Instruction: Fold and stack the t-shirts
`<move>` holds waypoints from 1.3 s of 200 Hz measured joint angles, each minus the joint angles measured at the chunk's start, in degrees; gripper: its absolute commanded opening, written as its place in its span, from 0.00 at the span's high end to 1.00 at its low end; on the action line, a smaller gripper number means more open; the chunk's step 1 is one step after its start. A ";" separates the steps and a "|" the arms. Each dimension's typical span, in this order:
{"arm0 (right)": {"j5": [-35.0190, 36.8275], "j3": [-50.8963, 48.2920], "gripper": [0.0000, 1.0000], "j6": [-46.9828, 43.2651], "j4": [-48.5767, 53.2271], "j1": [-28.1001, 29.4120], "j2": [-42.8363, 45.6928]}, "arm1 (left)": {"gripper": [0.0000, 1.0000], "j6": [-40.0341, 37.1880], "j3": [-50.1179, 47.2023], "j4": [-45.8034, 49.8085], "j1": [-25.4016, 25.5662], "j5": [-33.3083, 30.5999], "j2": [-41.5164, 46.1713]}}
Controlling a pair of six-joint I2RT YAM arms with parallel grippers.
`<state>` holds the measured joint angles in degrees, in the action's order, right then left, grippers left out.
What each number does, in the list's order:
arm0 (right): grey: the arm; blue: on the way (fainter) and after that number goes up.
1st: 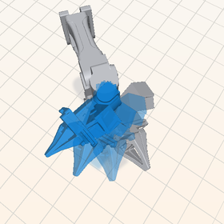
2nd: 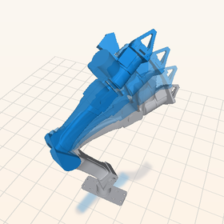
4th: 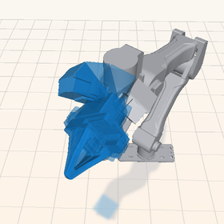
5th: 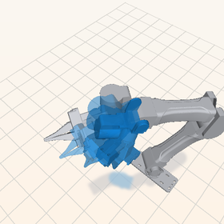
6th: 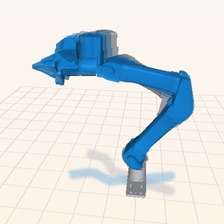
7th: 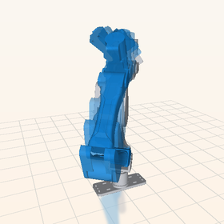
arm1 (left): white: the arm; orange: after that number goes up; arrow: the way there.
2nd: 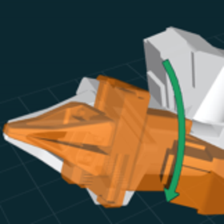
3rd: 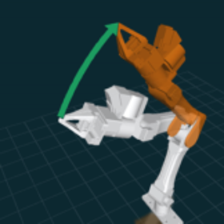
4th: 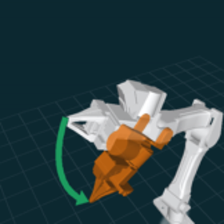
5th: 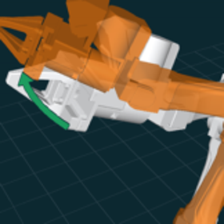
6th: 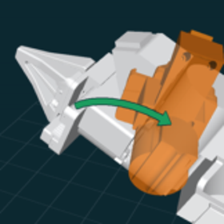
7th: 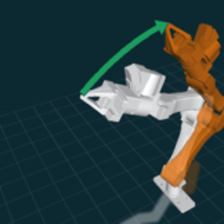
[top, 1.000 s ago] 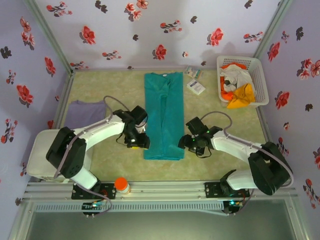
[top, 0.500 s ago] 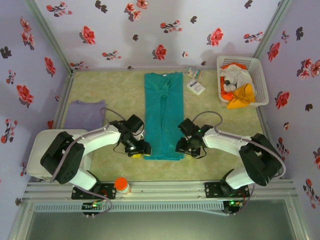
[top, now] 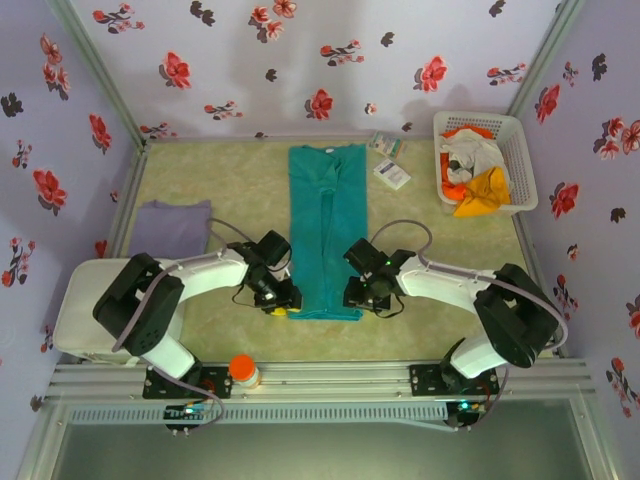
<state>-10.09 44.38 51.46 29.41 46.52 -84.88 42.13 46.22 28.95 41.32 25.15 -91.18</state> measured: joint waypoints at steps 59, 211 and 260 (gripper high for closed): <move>0.04 -0.44 0.70 0.02 -0.94 0.11 -0.66 | 0.78 0.48 0.00 -1.07 0.00 -0.02 -0.55; 2.43 -1.36 1.00 -0.35 -1.03 0.74 -0.81 | 1.00 0.76 1.92 0.24 -0.04 -0.28 -0.76; 4.37 -1.51 1.00 0.24 -1.07 0.74 2.51 | 1.00 -0.04 5.75 4.74 -0.11 -1.75 -0.74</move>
<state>-5.72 42.87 51.70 28.34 47.27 -82.37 42.09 51.96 33.69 41.21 23.40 -91.92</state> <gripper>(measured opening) 0.045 0.046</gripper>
